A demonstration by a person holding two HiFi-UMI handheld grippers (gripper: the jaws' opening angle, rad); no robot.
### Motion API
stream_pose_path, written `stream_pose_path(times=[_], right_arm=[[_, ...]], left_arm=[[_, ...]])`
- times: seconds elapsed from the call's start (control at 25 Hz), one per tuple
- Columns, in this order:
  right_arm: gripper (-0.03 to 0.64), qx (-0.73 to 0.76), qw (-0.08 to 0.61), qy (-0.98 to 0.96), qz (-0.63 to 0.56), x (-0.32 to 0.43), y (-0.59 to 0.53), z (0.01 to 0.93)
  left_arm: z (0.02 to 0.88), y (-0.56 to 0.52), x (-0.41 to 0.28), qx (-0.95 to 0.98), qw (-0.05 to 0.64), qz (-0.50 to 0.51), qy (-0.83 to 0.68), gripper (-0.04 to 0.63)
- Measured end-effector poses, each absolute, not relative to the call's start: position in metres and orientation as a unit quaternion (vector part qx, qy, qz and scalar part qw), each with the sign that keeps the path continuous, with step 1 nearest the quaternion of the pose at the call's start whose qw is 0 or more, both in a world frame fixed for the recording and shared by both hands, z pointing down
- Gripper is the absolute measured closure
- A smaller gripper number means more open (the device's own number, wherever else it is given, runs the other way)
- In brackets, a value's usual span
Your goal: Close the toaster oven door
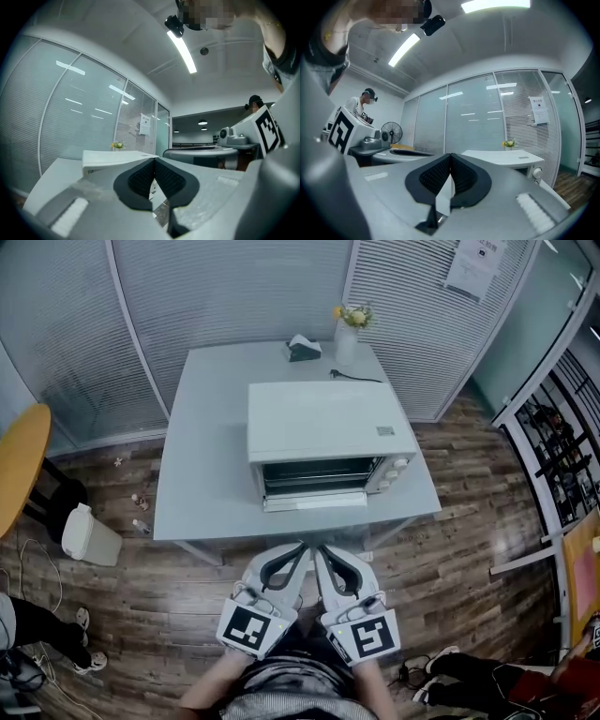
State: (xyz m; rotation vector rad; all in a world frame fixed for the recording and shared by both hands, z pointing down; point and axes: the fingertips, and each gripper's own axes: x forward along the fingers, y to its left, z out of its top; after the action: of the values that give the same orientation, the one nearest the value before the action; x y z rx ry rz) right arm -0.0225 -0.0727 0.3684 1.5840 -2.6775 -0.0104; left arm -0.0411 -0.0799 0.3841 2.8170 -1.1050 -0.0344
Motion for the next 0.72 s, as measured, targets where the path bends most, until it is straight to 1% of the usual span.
stream_pose_path(times=[0.68,0.72], right_arm=[[0.612,0.495,0.053,-0.867,0.017,-0.01,-0.094,0.405],[0.605,0.492,0.053,-0.869,0.019,-0.009,-0.095,0.407]], left_arm=[[0.417,-0.102,-0.035,0.918,0.072,0.015,-0.39,0.591],[0.419,-0.103,-0.034,0.918,0.075,0.016,-0.39,0.582]])
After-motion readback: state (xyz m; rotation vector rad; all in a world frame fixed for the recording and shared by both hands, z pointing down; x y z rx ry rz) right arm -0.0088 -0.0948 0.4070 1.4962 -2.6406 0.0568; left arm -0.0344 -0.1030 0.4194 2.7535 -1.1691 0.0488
